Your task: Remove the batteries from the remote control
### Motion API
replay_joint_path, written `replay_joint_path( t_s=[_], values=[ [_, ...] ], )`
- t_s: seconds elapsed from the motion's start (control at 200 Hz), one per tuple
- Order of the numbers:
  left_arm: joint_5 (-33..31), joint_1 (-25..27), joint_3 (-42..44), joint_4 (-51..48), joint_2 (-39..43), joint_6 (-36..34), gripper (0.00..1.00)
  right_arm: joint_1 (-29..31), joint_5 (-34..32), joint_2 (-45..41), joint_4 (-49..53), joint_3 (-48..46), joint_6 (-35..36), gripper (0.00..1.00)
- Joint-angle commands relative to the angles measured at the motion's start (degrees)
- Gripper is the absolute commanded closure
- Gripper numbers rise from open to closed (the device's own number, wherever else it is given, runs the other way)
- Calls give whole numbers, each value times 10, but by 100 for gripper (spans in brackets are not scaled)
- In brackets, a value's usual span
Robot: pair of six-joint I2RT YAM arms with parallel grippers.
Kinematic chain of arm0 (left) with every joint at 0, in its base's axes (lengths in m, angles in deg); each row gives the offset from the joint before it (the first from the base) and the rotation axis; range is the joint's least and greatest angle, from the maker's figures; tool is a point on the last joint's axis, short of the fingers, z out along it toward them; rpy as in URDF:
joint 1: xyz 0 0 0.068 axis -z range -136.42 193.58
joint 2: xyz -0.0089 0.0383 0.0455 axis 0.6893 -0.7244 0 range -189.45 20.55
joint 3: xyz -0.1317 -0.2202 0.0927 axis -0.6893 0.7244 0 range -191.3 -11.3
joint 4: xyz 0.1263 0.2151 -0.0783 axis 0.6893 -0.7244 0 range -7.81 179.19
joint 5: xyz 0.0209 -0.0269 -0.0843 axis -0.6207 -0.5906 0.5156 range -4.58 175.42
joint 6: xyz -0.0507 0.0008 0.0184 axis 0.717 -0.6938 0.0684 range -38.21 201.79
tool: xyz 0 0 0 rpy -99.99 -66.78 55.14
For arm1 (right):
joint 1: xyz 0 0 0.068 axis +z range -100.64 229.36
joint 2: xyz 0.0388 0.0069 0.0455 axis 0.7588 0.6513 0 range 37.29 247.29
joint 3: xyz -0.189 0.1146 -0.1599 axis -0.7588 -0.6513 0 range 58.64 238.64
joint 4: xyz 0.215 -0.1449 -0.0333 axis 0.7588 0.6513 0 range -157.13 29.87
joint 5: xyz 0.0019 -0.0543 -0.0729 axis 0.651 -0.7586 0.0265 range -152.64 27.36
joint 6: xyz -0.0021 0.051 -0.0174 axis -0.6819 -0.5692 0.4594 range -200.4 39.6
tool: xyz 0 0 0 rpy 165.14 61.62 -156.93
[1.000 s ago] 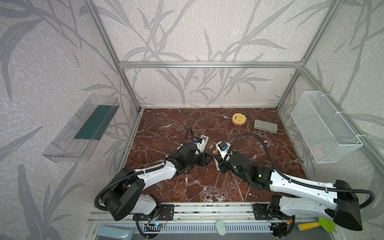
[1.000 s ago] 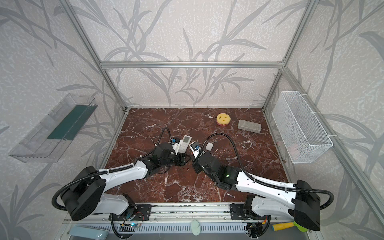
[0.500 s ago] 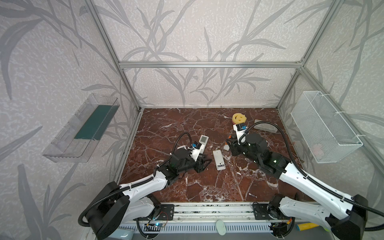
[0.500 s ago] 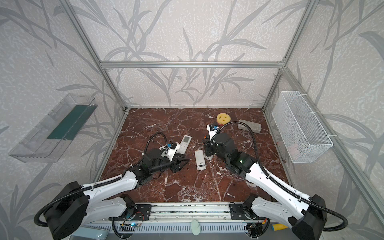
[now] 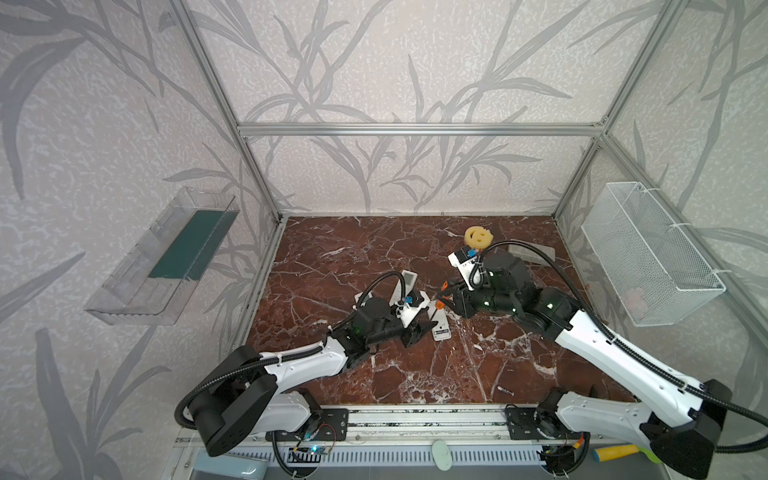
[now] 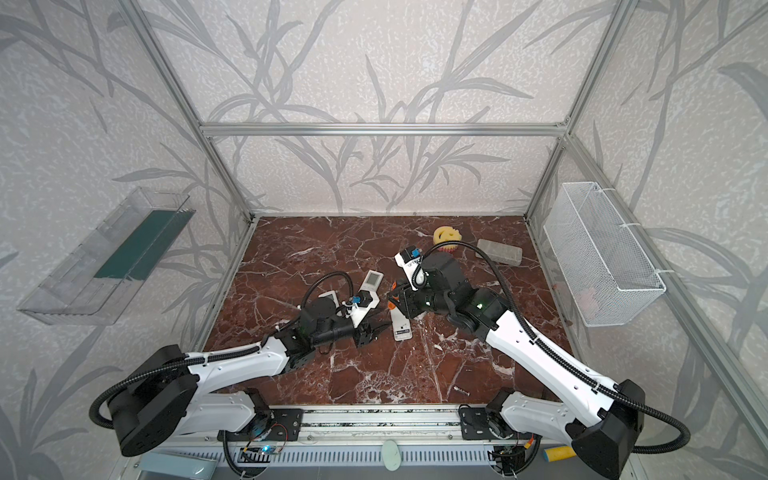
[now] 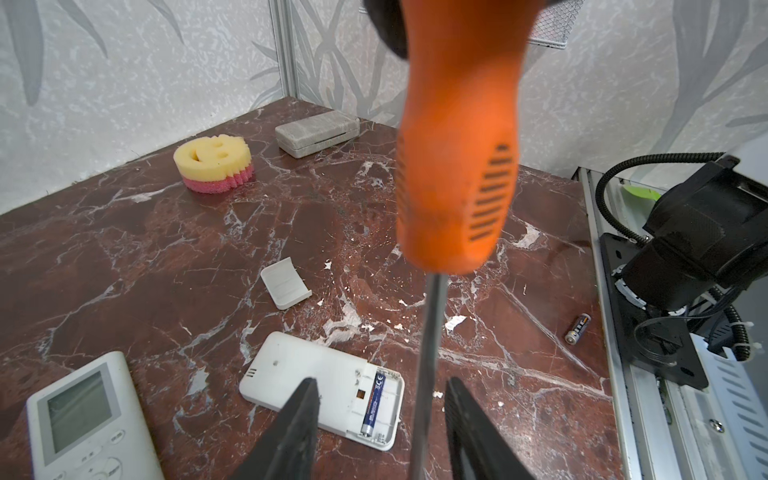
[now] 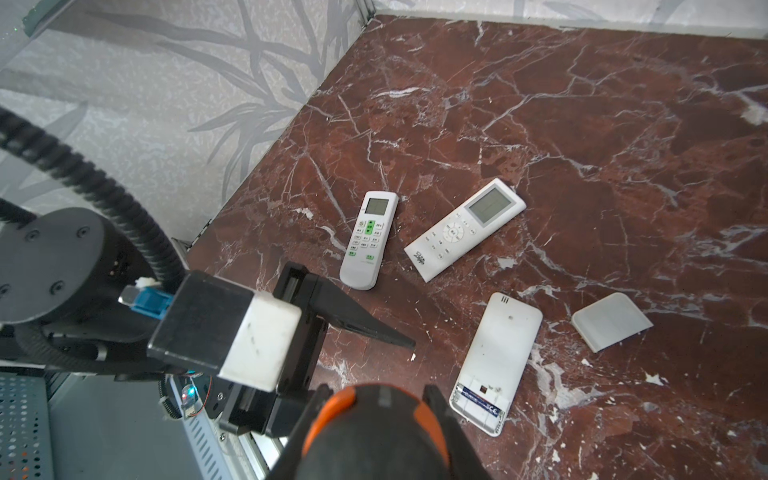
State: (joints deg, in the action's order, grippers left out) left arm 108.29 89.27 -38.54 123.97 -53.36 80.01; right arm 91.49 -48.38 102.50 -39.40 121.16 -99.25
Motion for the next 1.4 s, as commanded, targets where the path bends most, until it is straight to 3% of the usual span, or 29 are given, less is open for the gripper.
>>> replay_joint_path(
  t_s=[0.0, 0.24, 0.28, 0.42, 0.625, 0.82, 0.855, 0.93, 0.97, 0.99, 1.055, 1.12, 1.245, 1.395],
  values=[
    [1, 4, -17, 12, 3, -23, 60, -2, 30, -6, 17, 25, 1, 100],
    [34, 16, -19, 13, 7, -21, 100, -3, 31, -9, -2, 23, -30, 100],
    [31, 20, -20, 12, 10, -20, 100, -3, 25, -12, -11, 15, -43, 98],
    [-6, 39, -28, -2, 17, -14, 100, 0, -9, -35, -91, -48, -96, 60],
    [-31, 53, -28, 2, 20, 8, 100, 18, -61, -54, -187, -112, -130, 57],
    [-46, 54, -31, 0, 25, 22, 100, 29, -64, -39, -200, -117, -127, 59],
    [-50, 54, -33, -3, 27, 24, 100, 30, -64, -37, -202, -118, -127, 66],
    [-57, 54, -35, -7, 28, 29, 100, 34, -66, -33, -203, -121, -123, 95],
    [-63, 54, -38, -13, 28, 37, 100, 36, -70, -33, -201, -122, -119, 100],
    [-69, 54, -38, -16, 29, 43, 95, 37, -74, -34, -200, -122, -116, 100],
    [-89, 53, -40, -24, 31, 67, 67, 43, -96, -38, -192, -122, -100, 100],
    [-109, 52, -31, -22, 41, 95, 53, 54, -135, -42, -180, -123, -77, 100],
    [-162, 40, -7, -29, 69, 182, 39, 89, -221, -42, -159, -126, -24, 100],
    [-163, 7, -25, -117, 72, 250, 37, 113, -266, -17, -167, -135, 11, 100]
  ],
)
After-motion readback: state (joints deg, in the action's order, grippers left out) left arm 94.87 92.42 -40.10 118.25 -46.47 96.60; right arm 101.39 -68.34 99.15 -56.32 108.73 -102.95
